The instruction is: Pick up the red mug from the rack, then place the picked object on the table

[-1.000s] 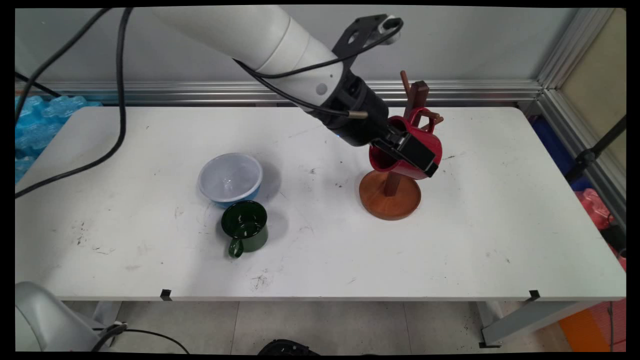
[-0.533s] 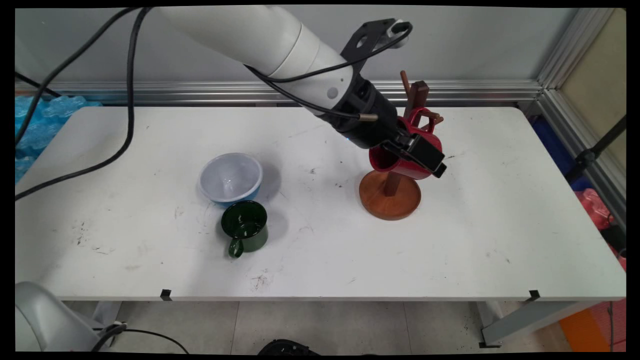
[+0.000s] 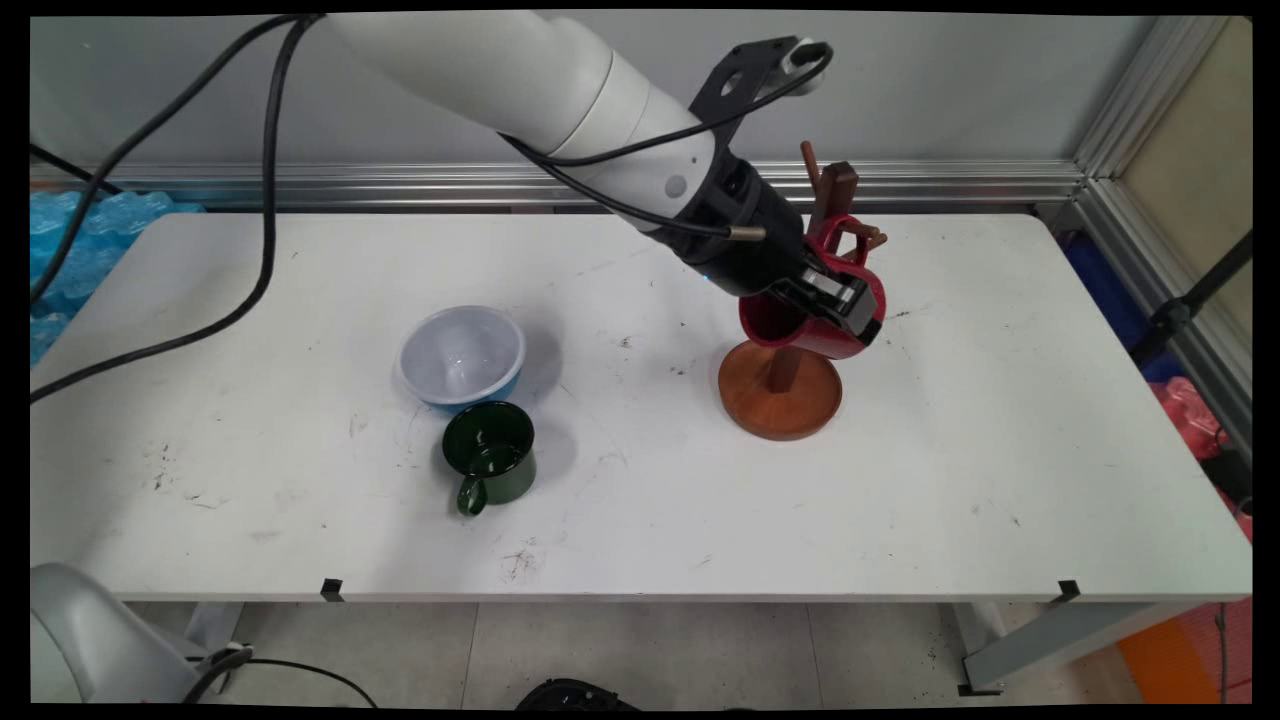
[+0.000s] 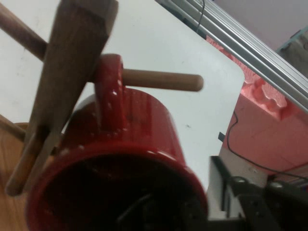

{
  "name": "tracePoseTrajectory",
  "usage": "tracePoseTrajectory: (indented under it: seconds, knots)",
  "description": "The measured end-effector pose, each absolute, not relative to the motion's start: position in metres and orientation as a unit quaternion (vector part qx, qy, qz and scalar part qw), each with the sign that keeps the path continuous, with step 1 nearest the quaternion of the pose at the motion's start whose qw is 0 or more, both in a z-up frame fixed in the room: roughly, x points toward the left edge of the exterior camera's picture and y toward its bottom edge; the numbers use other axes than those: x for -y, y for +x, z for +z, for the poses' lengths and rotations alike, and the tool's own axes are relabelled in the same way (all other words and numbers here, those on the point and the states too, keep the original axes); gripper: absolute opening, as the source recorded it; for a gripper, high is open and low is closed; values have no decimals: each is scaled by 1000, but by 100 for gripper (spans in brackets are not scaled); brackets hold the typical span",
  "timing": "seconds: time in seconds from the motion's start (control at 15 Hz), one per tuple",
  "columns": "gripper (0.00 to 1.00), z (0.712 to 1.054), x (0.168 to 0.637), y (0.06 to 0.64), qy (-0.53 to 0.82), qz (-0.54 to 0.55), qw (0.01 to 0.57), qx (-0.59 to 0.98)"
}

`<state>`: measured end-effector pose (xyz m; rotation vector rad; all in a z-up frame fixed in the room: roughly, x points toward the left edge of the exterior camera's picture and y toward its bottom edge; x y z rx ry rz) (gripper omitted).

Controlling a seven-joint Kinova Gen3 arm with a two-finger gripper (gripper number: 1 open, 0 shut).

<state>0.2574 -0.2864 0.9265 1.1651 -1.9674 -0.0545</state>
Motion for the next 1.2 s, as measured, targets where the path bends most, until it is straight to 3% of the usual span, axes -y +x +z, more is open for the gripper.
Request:
tracePoseTrajectory:
  seconds: [1.2]
  knots:
    - [0, 930, 286, 269, 459, -16, 417, 784]
